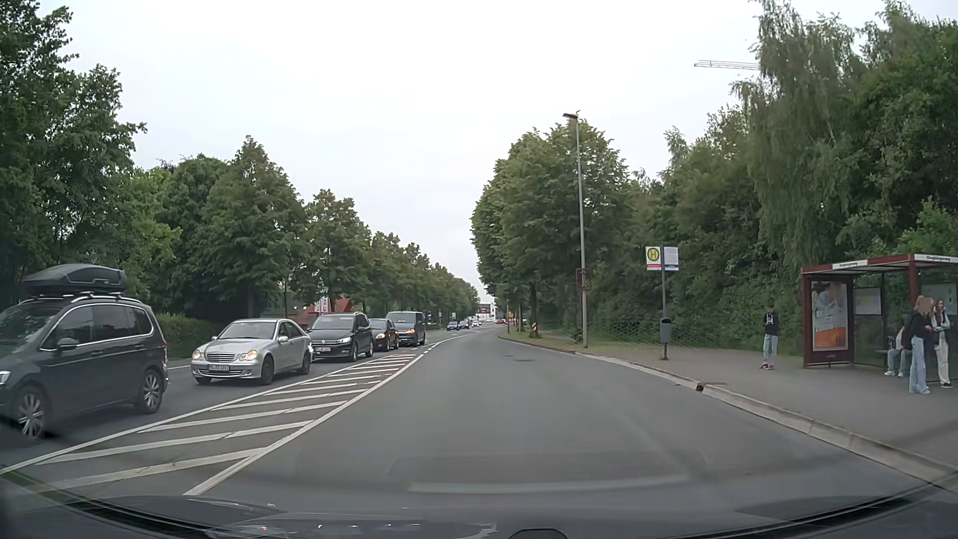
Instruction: Follow the waypoints while adhering to traffic rules and regulations
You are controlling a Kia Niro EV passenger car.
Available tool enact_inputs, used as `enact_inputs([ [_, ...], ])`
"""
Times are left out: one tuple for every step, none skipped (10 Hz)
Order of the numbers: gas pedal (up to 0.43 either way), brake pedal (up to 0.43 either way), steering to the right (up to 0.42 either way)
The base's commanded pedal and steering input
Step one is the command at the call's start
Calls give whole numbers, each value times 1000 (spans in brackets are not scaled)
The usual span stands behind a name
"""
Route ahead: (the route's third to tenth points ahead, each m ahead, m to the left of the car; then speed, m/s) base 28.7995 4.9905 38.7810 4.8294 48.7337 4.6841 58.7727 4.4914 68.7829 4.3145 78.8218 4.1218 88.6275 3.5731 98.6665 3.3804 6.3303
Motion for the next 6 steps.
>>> enact_inputs([
  [299, 0, -18],
  [299, 0, -18],
  [299, 0, -17],
  [299, 0, -11],
  [299, 0, -7],
  [299, 0, -6],
])
